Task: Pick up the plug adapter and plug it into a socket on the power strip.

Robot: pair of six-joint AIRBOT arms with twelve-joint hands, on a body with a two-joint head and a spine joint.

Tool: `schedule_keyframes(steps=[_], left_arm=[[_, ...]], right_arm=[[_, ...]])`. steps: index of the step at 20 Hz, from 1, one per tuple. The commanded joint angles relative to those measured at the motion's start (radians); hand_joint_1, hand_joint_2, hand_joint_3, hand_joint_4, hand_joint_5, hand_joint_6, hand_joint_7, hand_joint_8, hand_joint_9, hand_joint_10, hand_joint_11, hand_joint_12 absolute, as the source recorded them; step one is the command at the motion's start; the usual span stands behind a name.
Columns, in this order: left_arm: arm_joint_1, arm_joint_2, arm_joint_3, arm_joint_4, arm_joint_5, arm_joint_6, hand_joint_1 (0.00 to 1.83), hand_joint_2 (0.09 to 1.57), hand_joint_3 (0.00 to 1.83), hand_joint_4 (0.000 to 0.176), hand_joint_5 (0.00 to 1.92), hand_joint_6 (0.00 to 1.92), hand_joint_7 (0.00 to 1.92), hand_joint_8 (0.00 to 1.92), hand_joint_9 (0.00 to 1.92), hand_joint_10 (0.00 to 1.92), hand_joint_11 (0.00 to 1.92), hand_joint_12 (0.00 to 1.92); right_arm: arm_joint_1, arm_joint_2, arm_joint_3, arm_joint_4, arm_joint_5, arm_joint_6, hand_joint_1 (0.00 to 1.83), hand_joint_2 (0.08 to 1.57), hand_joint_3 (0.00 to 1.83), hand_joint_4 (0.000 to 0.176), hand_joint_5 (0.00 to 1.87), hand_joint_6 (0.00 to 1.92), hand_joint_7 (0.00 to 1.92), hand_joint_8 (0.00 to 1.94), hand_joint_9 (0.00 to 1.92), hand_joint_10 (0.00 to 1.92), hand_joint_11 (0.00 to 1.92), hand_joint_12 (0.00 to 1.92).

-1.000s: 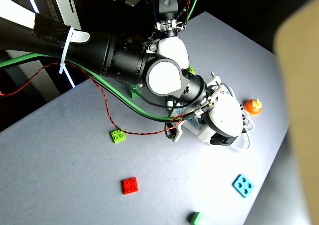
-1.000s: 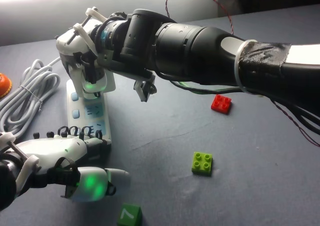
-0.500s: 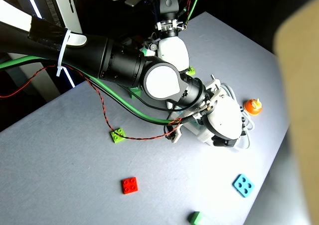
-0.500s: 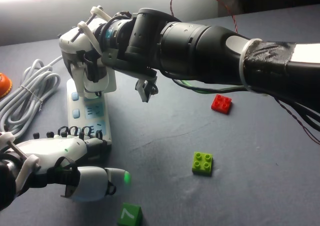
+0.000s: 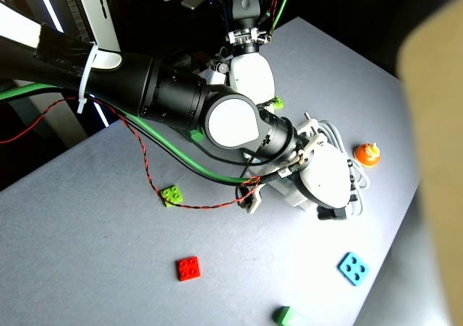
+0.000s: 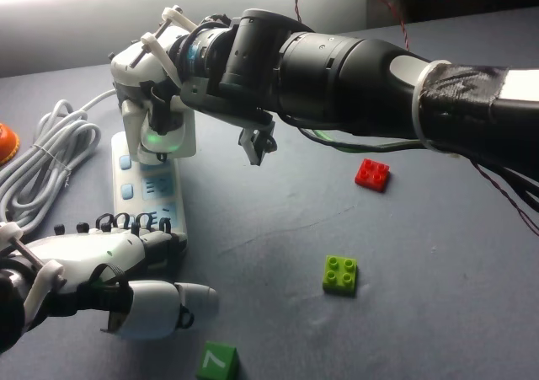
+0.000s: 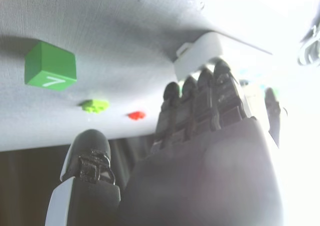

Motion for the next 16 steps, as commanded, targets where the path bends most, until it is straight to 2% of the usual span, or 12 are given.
schedule_keyframes(steps=[1,4,9,14,16], left_arm=[[0.009,-0.002,-0.004,-0.044,0.02,-0.015,0.0,1.28,0.0,0.0,0.06,0.01,0.06,0.01,0.07,0.02,0.03,0.01],[0.01,-0.002,-0.004,-0.044,0.019,-0.016,0.0,1.28,0.0,0.0,0.06,0.01,0.06,0.01,0.07,0.01,0.03,0.02],[0.01,-0.002,-0.004,-0.044,0.017,-0.016,0.0,1.28,0.0,0.0,0.06,0.0,0.06,0.01,0.07,0.01,0.02,0.02],[0.009,0.009,0.004,-0.044,0.016,-0.016,0.0,1.28,0.0,0.0,0.06,0.0,0.07,0.01,0.08,0.01,0.02,0.02],[0.007,0.02,0.009,-0.044,0.015,-0.016,0.0,1.28,0.0,0.0,0.07,0.0,0.08,0.01,0.09,0.01,0.04,0.03]], right_arm=[[0.025,0.006,0.0,-0.009,0.089,0.003,0.76,1.09,0.0,0.0,0.6,0.0,0.7,0.0,0.68,0.1,0.32,1.17],[0.032,0.019,-0.007,-0.009,0.103,-0.004,0.7,1.06,0.0,0.0,0.52,0.0,0.6,0.0,0.61,0.02,0.22,1.11],[0.052,0.083,-0.101,-0.009,0.133,-0.037,0.51,1.01,0.0,0.0,0.42,0.0,0.47,0.0,0.46,0.0,0.04,1.08],[0.073,0.148,-0.169,-0.009,0.114,-0.039,0.39,0.95,0.0,0.0,0.3,0.0,0.33,0.0,0.31,0.0,0.0,0.87],[0.083,0.199,-0.222,-0.009,0.113,-0.039,0.33,0.96,0.0,0.0,0.27,0.0,0.3,0.0,0.29,0.0,0.0,0.89]])
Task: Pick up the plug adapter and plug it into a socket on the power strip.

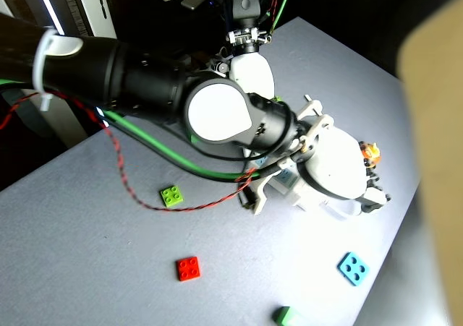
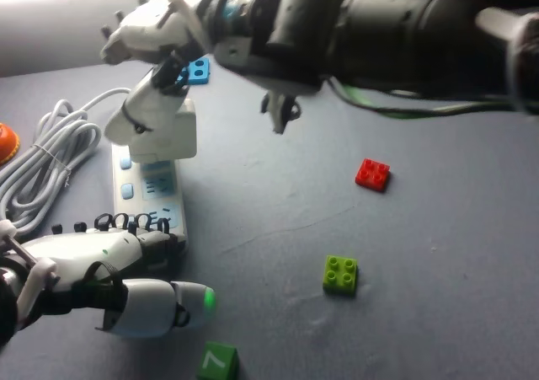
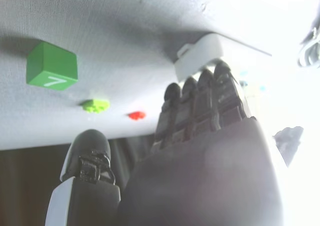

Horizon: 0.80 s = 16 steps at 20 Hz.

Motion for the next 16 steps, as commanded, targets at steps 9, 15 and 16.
schedule_keyframes(steps=[9,15,16], left_arm=[[-0.072,0.06,0.047,-0.036,-0.011,0.055,0.0,1.29,0.0,0.0,0.05,0.01,0.05,0.01,0.06,0.01,0.03,0.02],[-0.18,0.089,0.097,-0.036,-0.01,0.128,0.0,1.29,0.0,0.0,0.05,0.0,0.05,0.0,0.05,0.0,0.02,0.02],[-0.187,0.092,0.099,-0.036,-0.01,0.134,0.0,1.29,0.0,0.0,0.04,0.0,0.04,0.0,0.04,0.0,0.01,0.01]], right_arm=[[0.035,0.299,-0.304,-0.009,0.084,-0.03,0.33,0.97,0.0,0.0,0.29,0.01,0.32,0.01,0.3,0.01,0.0,0.94],[0.003,0.504,-0.506,-0.01,0.077,-0.044,0.35,0.98,0.0,0.0,0.33,0.01,0.36,0.01,0.33,0.01,0.0,0.99],[0.0,0.517,-0.516,-0.01,0.077,-0.045,0.34,0.99,0.01,0.0,0.33,0.01,0.37,0.01,0.34,0.01,0.0,1.01]])
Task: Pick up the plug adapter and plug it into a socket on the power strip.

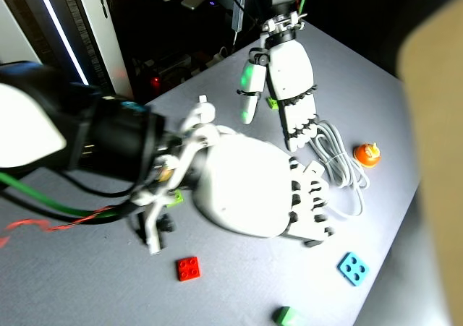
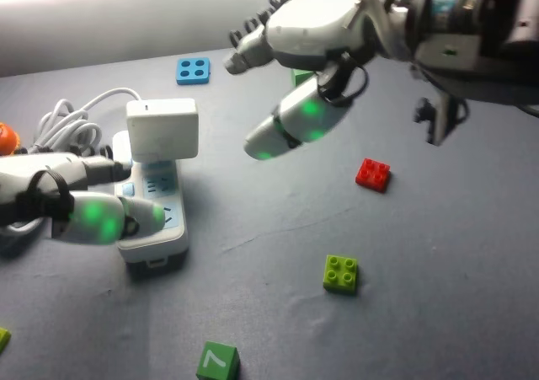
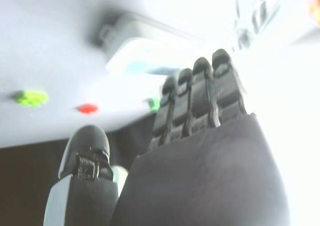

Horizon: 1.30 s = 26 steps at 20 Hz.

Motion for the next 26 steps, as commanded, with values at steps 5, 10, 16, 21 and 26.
schedule_keyframes(steps=[5,10,16,21,26], left_arm=[[-0.054,0.035,0.029,0.038,-0.018,0.036,0.0,1.28,0.0,0.0,0.06,0.01,0.06,0.01,0.06,0.01,0.03,0.03],[-0.103,0.053,0.063,0.038,0.039,0.122,0.0,1.28,0.0,0.0,0.32,0.01,0.36,0.02,0.29,0.02,0.0,0.85],[-0.15,0.084,0.081,0.038,0.071,0.18,0.12,1.29,0.0,0.0,0.94,0.06,0.95,0.09,0.84,0.4,0.42,1.21],[-0.189,0.111,0.085,0.038,0.124,0.23,0.38,1.37,0.0,0.0,0.78,1.72,0.82,1.73,0.77,1.86,0.63,1.92],[-0.211,0.132,0.087,0.038,0.181,0.249,0.53,1.34,0.0,0.0,1.04,1.92,1.05,1.92,1.09,1.92,1.06,1.92]], right_arm=[[-0.021,0.09,-0.093,-0.01,0.116,-0.04,0.39,1.0,0.0,0.0,0.44,0.02,0.47,0.01,0.42,0.02,0.04,1.08],[-0.024,0.142,-0.151,-0.009,0.112,0.024,0.43,1.03,0.0,0.0,0.71,0.02,0.81,0.03,0.77,0.06,0.27,1.3],[-0.013,0.131,-0.174,-0.01,0.101,0.091,0.42,1.11,0.0,0.0,0.93,0.48,1.06,0.35,0.82,0.87,0.56,1.62],[-0.012,0.112,-0.174,-0.011,0.063,0.132,0.45,1.21,0.0,0.0,0.84,1.88,0.94,1.89,0.97,1.89,1.0,1.92],[-0.006,0.1,-0.174,-0.011,0.027,0.136,0.48,1.22,0.0,0.0,1.2,1.92,1.25,1.94,1.34,1.92,1.48,1.92]])
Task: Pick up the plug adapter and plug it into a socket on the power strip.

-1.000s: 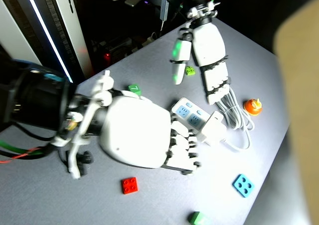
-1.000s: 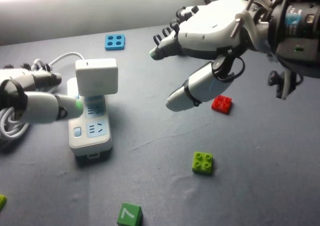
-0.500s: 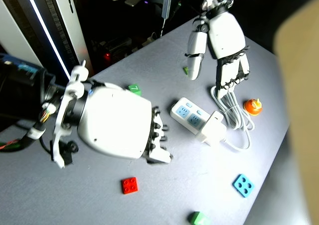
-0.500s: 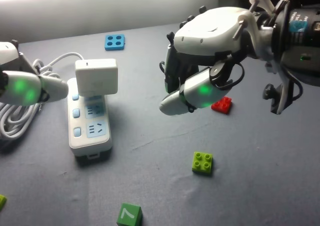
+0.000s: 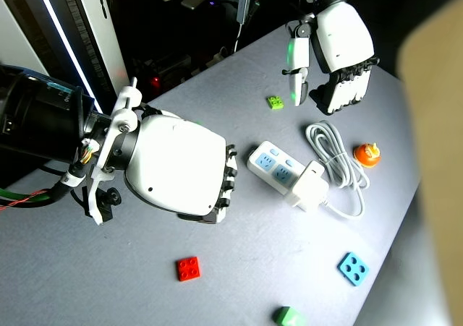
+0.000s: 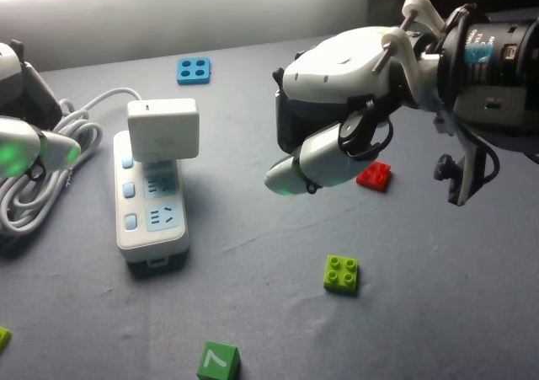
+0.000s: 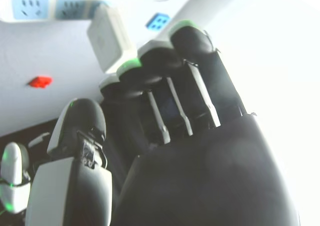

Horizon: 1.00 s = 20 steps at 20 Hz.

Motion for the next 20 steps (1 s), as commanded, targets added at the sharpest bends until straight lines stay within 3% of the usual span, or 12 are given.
schedule_keyframes(steps=[1,4,8,20], left_arm=[[-0.018,0.018,0.007,0.027,0.018,0.003,0.51,1.34,0.0,0.0,1.12,1.92,1.12,1.92,1.17,1.92,1.16,1.92],[-0.017,0.024,0.009,0.027,0.044,0.021,0.51,1.36,0.0,0.0,1.27,1.92,1.27,1.92,1.34,1.92,1.36,1.92],[-0.015,0.043,-0.006,0.027,0.111,0.048,0.51,1.39,0.01,0.0,1.36,1.92,1.39,1.92,1.5,1.92,1.54,1.92],[0.001,0.078,-0.033,0.026,0.086,0.013,0.53,1.4,0.0,0.0,1.3,1.92,1.35,1.92,1.45,1.92,1.5,1.92]], right_arm=[[0.019,0.003,-0.002,-0.009,0.071,0.007,0.46,1.23,0.0,0.0,1.27,1.92,1.29,1.94,1.42,1.92,1.56,1.92],[0.024,-0.003,-0.002,-0.01,0.052,0.007,0.4,1.3,0.01,0.0,1.32,1.92,1.36,1.94,1.52,1.92,1.67,1.92],[0.021,-0.005,-0.003,-0.01,0.045,0.007,0.42,1.36,0.01,0.0,1.27,1.92,1.35,1.94,1.51,1.92,1.66,1.92],[0.016,0.001,-0.007,-0.01,0.051,0.002,0.46,1.4,0.0,0.0,1.19,1.92,1.29,1.94,1.44,1.92,1.57,1.92]])
